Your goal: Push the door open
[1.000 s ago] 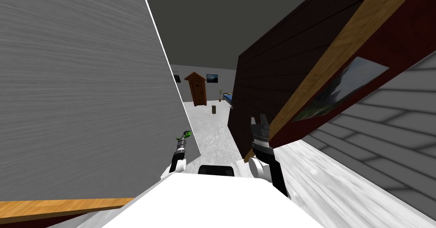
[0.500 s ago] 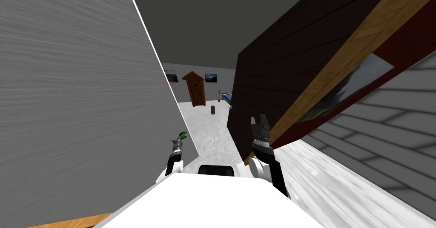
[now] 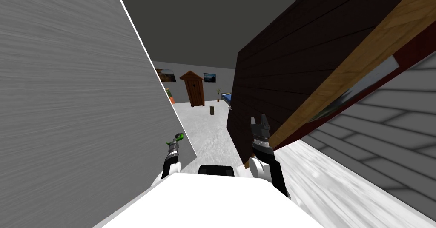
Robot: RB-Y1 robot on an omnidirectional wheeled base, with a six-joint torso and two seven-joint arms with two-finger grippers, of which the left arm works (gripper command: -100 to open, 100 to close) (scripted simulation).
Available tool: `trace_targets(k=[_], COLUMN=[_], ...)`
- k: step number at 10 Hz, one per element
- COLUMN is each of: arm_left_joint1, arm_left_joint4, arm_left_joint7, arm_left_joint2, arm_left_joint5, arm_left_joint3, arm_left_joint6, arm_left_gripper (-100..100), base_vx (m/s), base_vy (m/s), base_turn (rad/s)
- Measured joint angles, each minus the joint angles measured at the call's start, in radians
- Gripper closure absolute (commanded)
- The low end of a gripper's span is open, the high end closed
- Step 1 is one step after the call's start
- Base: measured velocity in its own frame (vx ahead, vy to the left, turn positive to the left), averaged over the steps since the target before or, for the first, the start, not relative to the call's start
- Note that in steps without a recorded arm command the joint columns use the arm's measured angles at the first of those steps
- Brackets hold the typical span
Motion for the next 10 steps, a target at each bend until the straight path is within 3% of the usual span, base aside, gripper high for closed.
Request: trace_targets(k=[2,5,6,8,10], arm_left_joint1=[0.012,-0.007,0.009,0.022,0.02], arm_left_joint4=[-0.013,0.036,-0.001,-0.007,0.011], arm_left_joint7=[0.002,0.002,0.002,0.008,0.013], arm_left_joint2=[-0.006,0.011,0.0,-0.003,0.006], arm_left_joint5=[-0.001,0.003,0.002,0.001,0.003], arm_left_joint3=[0.029,0.079,0.084,0.115,0.144], arm_left_joint6=[-0.001,-0.018,-0.005,-0.005,-0.011], arm_left_gripper=[100,100,100,100,100], base_vx=[0.092,0.09,0.086,0.119,0.127], base_vy=[-0.011,0.003,-0.003,-0.009,0.004], base_turn=[-0.033,-0.019,-0.053,-0.028,-0.027])
